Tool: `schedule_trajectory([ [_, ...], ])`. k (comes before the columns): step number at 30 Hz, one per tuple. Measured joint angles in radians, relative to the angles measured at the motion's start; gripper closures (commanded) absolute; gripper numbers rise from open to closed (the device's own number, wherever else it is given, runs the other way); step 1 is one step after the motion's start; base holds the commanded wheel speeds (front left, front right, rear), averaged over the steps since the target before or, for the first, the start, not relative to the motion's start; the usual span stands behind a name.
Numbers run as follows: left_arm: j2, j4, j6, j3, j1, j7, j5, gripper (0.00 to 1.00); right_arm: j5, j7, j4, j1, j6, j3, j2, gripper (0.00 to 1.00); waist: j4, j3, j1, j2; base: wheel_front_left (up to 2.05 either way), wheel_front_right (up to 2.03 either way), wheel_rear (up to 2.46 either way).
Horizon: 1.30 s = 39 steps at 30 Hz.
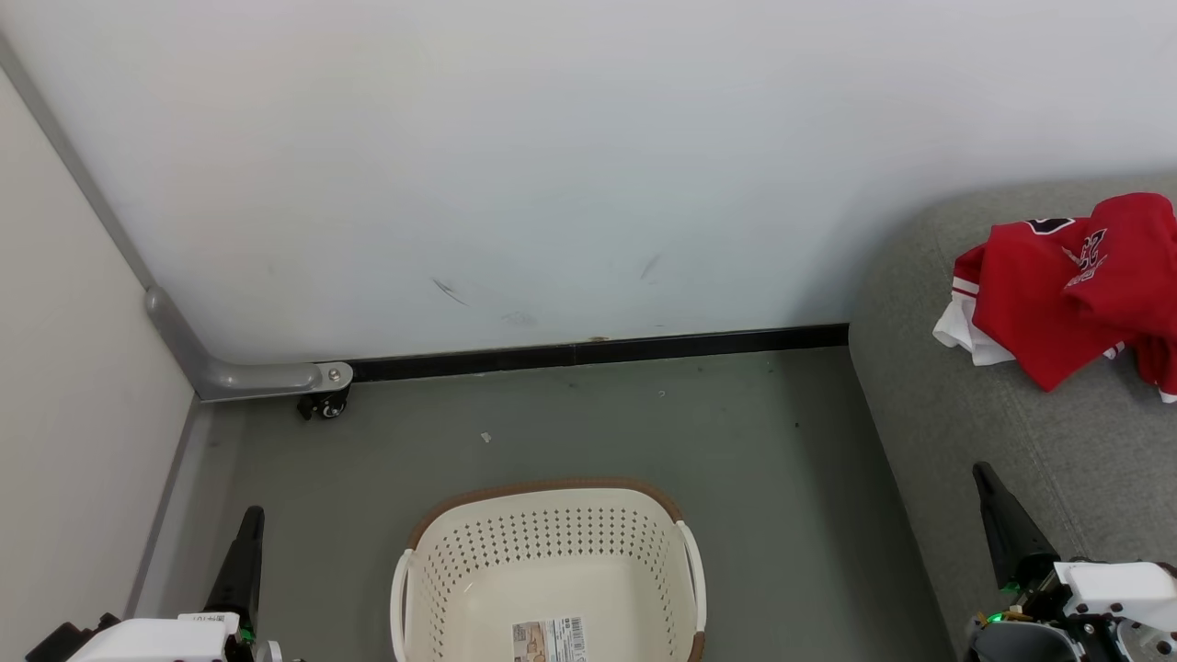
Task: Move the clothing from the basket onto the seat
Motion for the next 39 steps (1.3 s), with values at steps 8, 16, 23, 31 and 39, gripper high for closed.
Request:
schedule_trajectory([
  [8, 0.0, 0.0, 0.0, 0.0, 0.0, 0.0, 0.0, 1.0, 0.0, 0.003, 0.0, 0.0, 0.0, -0.001, 0.0, 1.0, 0.0, 0.0, 0.0, 0.0, 0.0, 0.0, 0.0],
  [16, 0.0, 0.0, 0.0, 0.0, 0.0, 0.0, 0.0, 1.0, 0.0, 0.003, 0.001, 0.0, 0.0, -0.001, 0.0, 1.0, 0.0, 0.0, -0.0001, 0.0, 0.0, 0.0, 0.0],
  [23, 0.0, 0.0, 0.0, 0.0, 0.0, 0.0, 0.0, 1.0, 0.0, 0.006, 0.001, 0.0, 0.0, -0.002, 0.0, 1.0, 0.0, 0.0, -0.0001, 0.0, 0.0, 0.0, 0.0],
  [31, 0.0, 0.0, 0.0, 0.001, 0.0, 0.0, 0.0, 1.0, 0.0, 0.006, 0.001, 0.0, 0.0, -0.002, 0.0, 1.0, 0.0, 0.0, -0.0001, 0.0, 0.0, 0.0, 0.0],
  [39, 0.0, 0.0, 0.0, 0.001, 0.0, 0.0, 0.0, 1.0, 0.0, 0.006, 0.002, 0.0, 0.0, -0.003, 0.001, 1.0, 0.0, 0.0, -0.0002, 0.0, 0.0, 0.0, 0.0],
])
